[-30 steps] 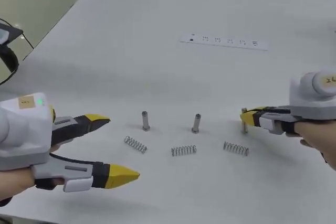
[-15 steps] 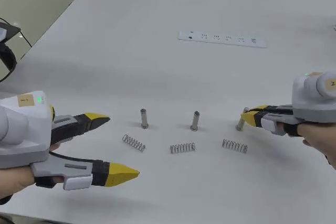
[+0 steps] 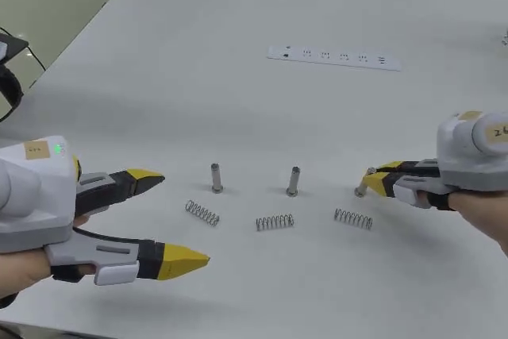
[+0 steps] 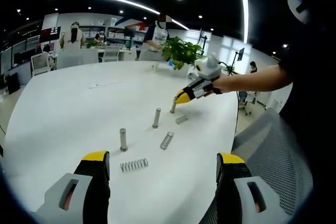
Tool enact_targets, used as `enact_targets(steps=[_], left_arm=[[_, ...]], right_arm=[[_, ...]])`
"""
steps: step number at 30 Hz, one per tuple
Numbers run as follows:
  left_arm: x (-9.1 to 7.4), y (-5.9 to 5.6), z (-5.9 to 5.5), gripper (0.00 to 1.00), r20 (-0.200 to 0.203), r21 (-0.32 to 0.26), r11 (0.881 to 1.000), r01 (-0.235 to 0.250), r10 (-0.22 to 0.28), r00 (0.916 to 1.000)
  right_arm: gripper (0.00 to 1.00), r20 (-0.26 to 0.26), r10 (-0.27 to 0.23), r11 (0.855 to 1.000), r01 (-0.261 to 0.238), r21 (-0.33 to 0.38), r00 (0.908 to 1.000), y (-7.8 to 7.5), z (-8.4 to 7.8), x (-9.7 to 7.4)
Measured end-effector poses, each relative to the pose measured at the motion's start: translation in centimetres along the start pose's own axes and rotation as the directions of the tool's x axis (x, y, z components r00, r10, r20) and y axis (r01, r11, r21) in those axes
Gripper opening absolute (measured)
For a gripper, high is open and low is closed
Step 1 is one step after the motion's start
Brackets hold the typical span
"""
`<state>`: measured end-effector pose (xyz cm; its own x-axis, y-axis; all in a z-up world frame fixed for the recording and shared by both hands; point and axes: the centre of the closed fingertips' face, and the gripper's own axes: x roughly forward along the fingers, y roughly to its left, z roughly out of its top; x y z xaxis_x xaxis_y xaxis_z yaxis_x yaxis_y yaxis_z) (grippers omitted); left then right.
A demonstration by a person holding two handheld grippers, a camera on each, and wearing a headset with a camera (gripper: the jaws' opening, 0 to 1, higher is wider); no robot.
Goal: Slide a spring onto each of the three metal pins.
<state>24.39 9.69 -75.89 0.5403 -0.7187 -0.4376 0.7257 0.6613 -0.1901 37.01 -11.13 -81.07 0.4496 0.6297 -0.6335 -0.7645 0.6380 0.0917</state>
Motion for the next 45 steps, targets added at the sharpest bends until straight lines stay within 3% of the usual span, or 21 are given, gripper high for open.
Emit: enact_targets(steps=[8,11,24,45], left_arm=[[-0.1,-0.2,-0.2,0.80,-0.003,-0.003,1.000,0.003,-0.003,1.0000],[-0.2,-0.1,-0.1,0.80,0.000,-0.005,1.000,0.001,-0.001,1.0000],[-0.3,0.1,0.0,0.80,0.003,-0.004,1.000,-0.004,0.004,1.0000],[-0.2,-0.2,0.0,0.80,-0.007,0.003,1.000,0.004,-0.004,1.0000]], right_arm=[[0.06,-0.009,0.004,1.000,-0.004,0.019,1.0000,0.1,-0.1,0.0],[0.11,-0.009,-0.002,1.000,0.002,0.006,1.0000,0.1,-0.3,-0.1],[0.13,-0.001,0.007,1.000,-0.007,0.010,1.0000,0.0,-0.8,-1.4],[0.13,-0.036,0.053,0.997,-0.055,-0.047,0.9980,1.6,-1.9,-2.1]])
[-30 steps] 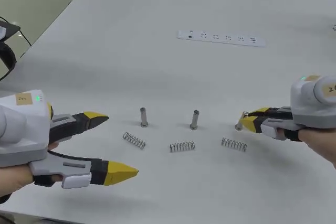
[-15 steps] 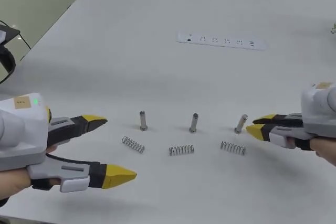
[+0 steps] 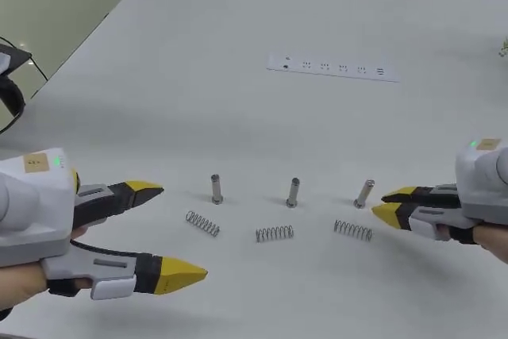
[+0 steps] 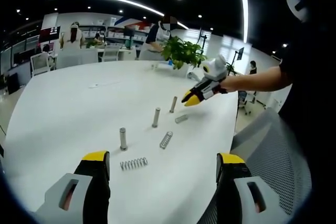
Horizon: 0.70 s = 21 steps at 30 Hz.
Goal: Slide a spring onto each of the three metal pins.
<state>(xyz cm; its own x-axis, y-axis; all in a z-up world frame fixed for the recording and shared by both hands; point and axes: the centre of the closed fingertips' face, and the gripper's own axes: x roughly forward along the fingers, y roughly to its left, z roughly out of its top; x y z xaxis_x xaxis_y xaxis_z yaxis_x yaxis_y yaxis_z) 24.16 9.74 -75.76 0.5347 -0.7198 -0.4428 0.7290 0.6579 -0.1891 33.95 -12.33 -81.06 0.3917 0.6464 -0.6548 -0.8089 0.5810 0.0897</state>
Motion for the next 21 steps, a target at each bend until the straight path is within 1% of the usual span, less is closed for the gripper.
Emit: enact_targets(steps=[7,9,12,18,21], left_arm=[[-0.2,0.0,-0.1,0.80,-0.002,-0.001,1.000,-0.004,0.004,1.0000],[-0.2,0.0,-0.2,0.80,-0.003,-0.003,1.000,-0.004,0.004,1.0000],[-0.2,-0.1,-0.3,0.80,-0.006,-0.001,1.000,-0.004,0.004,1.0000],[-0.3,-0.1,-0.3,0.80,-0.009,0.001,1.000,-0.004,0.004,1.0000],[-0.3,0.0,-0.4,0.80,-0.010,0.002,1.000,-0.006,0.006,0.9999]], right_arm=[[0.13,-0.034,0.037,0.998,-0.039,-0.056,0.9987,1.2,-0.6,0.3],[0.13,-0.051,0.052,0.995,-0.057,-0.084,0.9973,1.7,-0.9,0.4],[0.13,-0.077,0.069,0.991,-0.077,-0.114,0.9947,2.0,-1.3,0.8],[0.13,-0.112,0.078,0.981,-0.097,-0.169,0.9906,2.5,-1.7,1.3],[0.13,-0.125,0.083,0.977,-0.105,-0.183,0.9886,2.6,-1.7,1.5]])
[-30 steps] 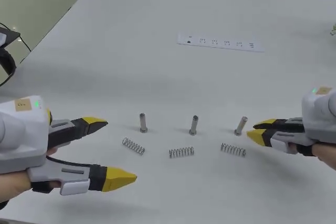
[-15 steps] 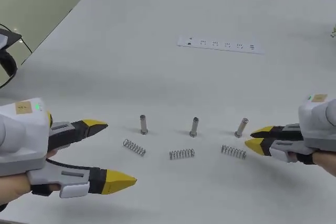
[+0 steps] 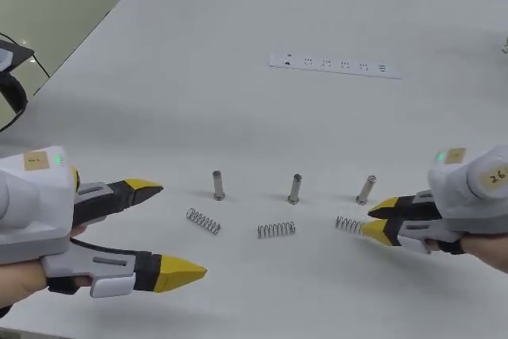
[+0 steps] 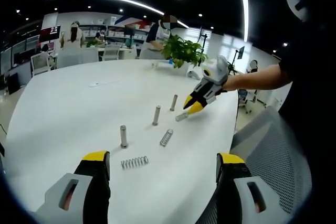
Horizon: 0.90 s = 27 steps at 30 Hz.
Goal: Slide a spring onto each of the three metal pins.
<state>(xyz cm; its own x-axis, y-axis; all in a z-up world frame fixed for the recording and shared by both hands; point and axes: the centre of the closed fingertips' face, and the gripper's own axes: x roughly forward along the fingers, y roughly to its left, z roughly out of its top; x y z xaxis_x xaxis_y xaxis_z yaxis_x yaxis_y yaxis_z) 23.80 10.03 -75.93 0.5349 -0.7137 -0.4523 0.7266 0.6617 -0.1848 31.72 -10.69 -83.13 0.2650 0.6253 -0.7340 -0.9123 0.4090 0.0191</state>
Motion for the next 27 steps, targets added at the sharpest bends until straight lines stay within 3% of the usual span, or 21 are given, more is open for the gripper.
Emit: enact_targets(steps=[9,13,19,27], left_arm=[[0.0,0.1,-0.1,0.80,0.000,-0.003,1.000,-0.002,0.002,1.0000],[-0.1,0.2,-0.6,0.80,-0.024,0.015,1.000,-0.004,0.005,0.9997],[-0.1,0.2,-0.6,0.80,-0.020,0.011,1.000,-0.004,0.004,0.9998],[0.1,0.1,-0.6,0.80,-0.020,0.010,1.000,-0.001,0.001,0.9998]], right_arm=[[0.13,-0.044,0.023,0.998,-0.026,-0.053,0.9987,0.3,0.0,0.7],[0.13,-0.096,0.039,0.994,-0.049,-0.101,0.9946,0.4,-0.7,1.0],[0.13,-0.144,0.034,0.986,-0.057,-0.157,0.9890,0.3,-1.2,1.4],[0.13,-0.169,0.042,0.980,-0.073,-0.185,0.9847,0.5,-1.3,1.6]])
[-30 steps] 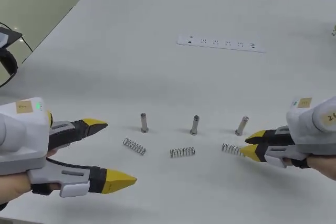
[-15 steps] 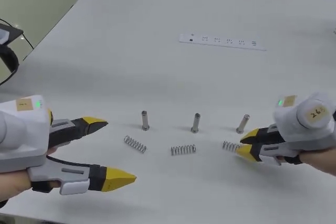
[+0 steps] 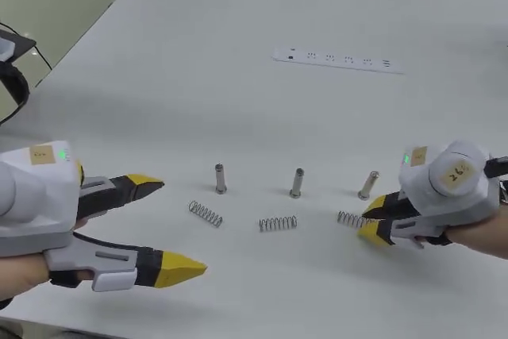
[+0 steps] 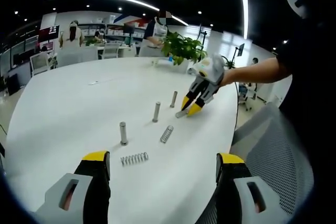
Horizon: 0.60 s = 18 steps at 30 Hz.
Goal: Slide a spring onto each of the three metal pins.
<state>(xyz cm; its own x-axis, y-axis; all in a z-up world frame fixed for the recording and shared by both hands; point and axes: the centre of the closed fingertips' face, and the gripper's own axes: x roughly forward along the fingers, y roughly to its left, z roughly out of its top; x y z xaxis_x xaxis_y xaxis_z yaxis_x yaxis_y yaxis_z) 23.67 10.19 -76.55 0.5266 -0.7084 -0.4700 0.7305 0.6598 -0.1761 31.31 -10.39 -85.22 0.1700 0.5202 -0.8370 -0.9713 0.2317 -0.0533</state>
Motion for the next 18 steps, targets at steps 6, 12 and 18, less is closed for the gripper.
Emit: enact_targets(steps=[6,12,18], left_arm=[[0.03,-0.05,0.11,0.80,0.001,0.002,1.000,0.002,-0.002,1.0000],[0.00,-0.17,0.08,0.79,0.000,0.003,1.000,0.004,-0.004,1.0000],[0.25,-0.51,0.03,0.79,0.001,0.003,1.000,0.014,-0.014,0.9999]], right_arm=[[0.12,-0.008,0.003,1.000,-0.003,-0.003,1.0000,-0.10,-0.01,0.28],[0.09,-0.021,0.012,1.000,-0.013,-0.021,0.9997,-0.03,-0.23,0.46],[0.08,0.002,0.010,1.000,-0.010,-0.028,0.9999,0.13,0.52,-0.33]])
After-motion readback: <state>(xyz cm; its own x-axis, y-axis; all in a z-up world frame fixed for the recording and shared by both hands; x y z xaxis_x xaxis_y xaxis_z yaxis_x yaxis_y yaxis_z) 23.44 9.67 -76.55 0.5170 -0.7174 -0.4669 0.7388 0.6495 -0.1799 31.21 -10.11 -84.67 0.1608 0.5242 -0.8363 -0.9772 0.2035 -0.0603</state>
